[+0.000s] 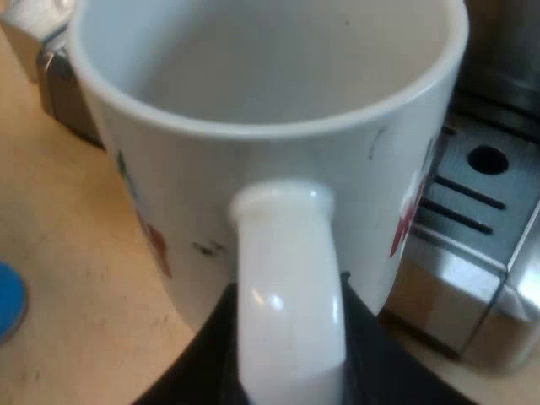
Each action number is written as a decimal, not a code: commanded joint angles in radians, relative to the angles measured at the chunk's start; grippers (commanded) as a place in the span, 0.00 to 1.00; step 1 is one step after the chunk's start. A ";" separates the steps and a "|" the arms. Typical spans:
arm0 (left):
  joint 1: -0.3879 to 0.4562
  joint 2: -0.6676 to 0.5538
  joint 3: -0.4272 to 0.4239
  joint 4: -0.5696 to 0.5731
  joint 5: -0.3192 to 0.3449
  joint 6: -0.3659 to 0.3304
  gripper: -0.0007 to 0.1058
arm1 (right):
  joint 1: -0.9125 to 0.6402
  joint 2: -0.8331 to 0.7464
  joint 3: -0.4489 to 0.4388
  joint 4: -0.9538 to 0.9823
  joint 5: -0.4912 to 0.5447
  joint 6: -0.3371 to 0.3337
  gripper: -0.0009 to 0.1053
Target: Place mug into machine
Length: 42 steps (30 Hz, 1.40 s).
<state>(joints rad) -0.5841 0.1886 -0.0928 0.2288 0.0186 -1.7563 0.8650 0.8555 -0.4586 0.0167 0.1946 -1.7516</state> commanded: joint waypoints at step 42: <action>-0.005 -0.005 -0.004 -0.030 -0.013 -0.017 0.88 | 0.001 0.701 -0.298 -0.501 0.086 0.005 0.08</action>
<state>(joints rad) -0.5841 0.1886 -0.0927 0.2213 0.0139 -1.7563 0.8650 1.5625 -0.7401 -0.4344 0.2747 -1.7414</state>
